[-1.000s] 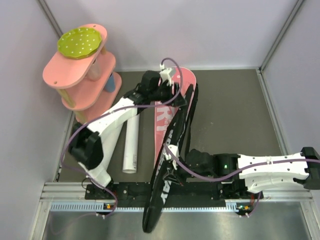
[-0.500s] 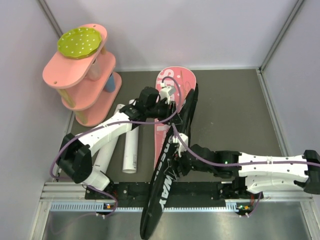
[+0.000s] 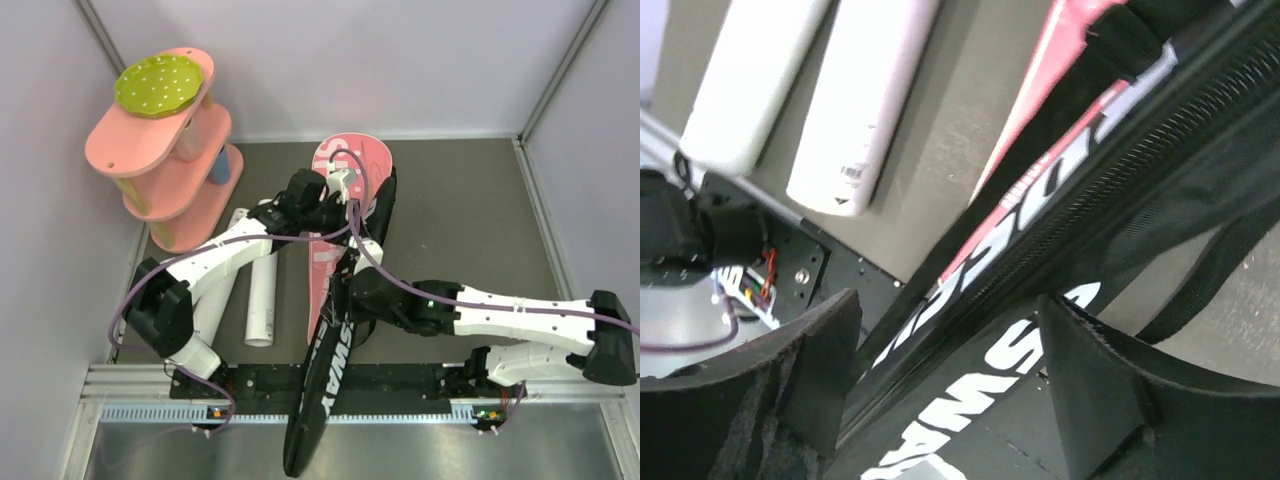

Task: Pack up the badminton gear
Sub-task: Zip the racket bag at the center of the board.

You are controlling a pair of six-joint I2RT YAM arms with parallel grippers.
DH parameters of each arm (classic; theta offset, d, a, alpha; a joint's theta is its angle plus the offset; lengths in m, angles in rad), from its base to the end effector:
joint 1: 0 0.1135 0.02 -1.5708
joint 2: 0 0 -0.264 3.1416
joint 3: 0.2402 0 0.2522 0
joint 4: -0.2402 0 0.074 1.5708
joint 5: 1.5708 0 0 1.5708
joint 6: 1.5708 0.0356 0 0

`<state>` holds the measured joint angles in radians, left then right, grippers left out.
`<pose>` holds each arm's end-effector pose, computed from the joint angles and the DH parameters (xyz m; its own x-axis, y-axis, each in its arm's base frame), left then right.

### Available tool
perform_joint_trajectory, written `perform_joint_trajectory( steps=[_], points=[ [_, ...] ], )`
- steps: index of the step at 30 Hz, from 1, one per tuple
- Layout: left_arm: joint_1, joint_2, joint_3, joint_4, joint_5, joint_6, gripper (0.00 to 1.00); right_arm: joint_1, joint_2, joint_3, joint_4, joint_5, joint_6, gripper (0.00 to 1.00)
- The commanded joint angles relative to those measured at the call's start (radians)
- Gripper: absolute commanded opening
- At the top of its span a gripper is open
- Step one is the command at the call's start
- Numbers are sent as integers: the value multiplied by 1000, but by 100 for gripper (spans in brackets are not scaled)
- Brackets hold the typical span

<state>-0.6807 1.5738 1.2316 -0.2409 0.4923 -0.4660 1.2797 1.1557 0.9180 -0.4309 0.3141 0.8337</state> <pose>0.2689 -0.2394 0.2938 -0.7692 0.1134 -0.6288 0.5771 0.5457 -0.6076 0.0824 0.2367 0.2889 -0.7426 -0.0250 -0.6692 -0.4339 0.7792 0.4523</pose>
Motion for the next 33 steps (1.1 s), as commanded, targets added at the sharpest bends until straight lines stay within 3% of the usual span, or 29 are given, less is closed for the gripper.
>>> perform_joint_trajectory(
  steps=[1,2,4,5,8,10,15,18,20,23,27,33],
  points=[
    [0,-4,78,-3,-32,-2,59,-17,50,10,-43,120,155,64],
    [0,-12,98,-5,-37,9,62,-17,44,-5,-43,152,165,51],
    [0,-43,117,-8,-64,20,71,-28,13,-30,-32,184,188,43],
    [3,-50,141,-6,-61,23,73,-49,1,-62,-23,181,189,27],
    [10,-67,183,-5,-38,18,74,-92,-78,-154,59,152,186,0],
    [16,-77,195,2,-5,10,77,-100,-126,-200,115,146,144,0],
    [27,-110,186,-9,0,24,73,-141,-284,-312,184,145,91,0],
    [26,-155,135,26,28,58,63,-239,-333,-324,179,112,70,0],
    [24,-178,80,48,133,96,54,-319,-337,-299,169,47,53,0],
    [-12,-227,-29,66,193,151,52,-475,-308,-222,161,-45,-5,0],
    [-117,-314,-185,78,154,216,61,-655,-190,-76,86,-154,-57,0],
    [-232,-327,-302,129,47,217,53,-781,4,90,-3,-253,-104,0]
  ],
)
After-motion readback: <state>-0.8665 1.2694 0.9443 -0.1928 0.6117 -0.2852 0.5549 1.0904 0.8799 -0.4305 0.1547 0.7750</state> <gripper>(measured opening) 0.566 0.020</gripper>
